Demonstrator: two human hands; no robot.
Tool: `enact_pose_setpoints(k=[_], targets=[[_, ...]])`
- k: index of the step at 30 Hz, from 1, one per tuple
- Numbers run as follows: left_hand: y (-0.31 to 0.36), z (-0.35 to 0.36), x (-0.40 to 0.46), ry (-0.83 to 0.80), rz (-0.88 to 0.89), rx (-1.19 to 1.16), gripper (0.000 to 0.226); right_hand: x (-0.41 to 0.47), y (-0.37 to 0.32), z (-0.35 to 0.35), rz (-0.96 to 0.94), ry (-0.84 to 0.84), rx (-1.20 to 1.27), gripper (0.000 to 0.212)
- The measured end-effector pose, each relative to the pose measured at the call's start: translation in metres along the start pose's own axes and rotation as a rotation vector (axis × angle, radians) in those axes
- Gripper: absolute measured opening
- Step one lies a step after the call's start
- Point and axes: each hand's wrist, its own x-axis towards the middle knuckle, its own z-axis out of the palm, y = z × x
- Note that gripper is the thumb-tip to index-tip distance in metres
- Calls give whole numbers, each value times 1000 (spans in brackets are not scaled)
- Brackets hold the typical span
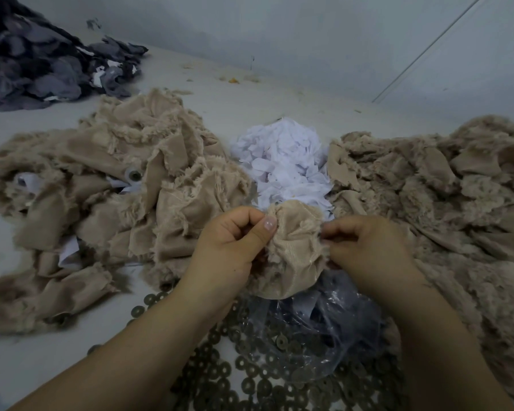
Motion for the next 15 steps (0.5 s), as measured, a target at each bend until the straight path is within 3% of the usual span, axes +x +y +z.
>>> enact_pose_setpoints(k=[2,10,15], targets=[[0,0,0,5,0,9,19,-5,-6,1,17,-127,175,36],[1,0,0,15,7,11,17,-10,-12,12,111,-354,723,22],[-1,0,0,0,18,41,12,-10,-9,23,63,-221,657,26]])
